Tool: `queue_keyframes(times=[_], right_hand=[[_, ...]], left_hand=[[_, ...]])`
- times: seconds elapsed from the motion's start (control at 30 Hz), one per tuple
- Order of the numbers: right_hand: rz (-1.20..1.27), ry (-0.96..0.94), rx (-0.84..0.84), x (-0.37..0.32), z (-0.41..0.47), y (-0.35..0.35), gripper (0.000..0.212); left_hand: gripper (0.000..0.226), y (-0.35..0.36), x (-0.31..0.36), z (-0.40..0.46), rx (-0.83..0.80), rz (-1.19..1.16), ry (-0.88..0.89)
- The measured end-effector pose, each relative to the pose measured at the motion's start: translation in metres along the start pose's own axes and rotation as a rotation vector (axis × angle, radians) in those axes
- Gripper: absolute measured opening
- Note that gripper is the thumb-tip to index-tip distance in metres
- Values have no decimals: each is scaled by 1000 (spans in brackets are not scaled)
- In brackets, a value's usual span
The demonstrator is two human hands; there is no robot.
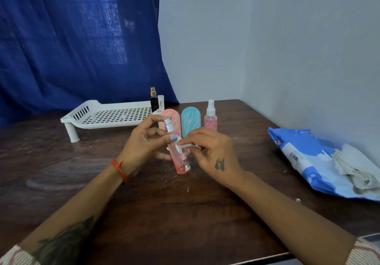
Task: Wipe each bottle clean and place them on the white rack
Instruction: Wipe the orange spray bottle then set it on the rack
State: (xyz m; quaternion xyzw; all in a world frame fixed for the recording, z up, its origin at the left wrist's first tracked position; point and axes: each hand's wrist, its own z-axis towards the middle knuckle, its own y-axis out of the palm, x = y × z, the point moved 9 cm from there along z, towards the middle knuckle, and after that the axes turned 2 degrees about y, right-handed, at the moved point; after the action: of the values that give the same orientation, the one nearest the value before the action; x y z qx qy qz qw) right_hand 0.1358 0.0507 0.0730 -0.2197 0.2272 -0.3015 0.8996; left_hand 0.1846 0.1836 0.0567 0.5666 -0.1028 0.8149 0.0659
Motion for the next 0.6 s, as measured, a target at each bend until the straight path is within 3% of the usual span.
queue_keyframes(times=[0.2,0.43,0.5,0.6], right_hand=[[39,-69,-187,-8,-7,10,23],[39,35,-436,4,-9,24,17],[18,83,-375,12,-7,19,17],[1,114,-18,20,0,-9,16]], left_hand=[[36,-2,-3,1,14,-3,8],[41,-1,-4,2,-2,-7,-2],[41,0,-4,2,-16,-14,-3],[43,3,-2,3,-44,-10,1]])
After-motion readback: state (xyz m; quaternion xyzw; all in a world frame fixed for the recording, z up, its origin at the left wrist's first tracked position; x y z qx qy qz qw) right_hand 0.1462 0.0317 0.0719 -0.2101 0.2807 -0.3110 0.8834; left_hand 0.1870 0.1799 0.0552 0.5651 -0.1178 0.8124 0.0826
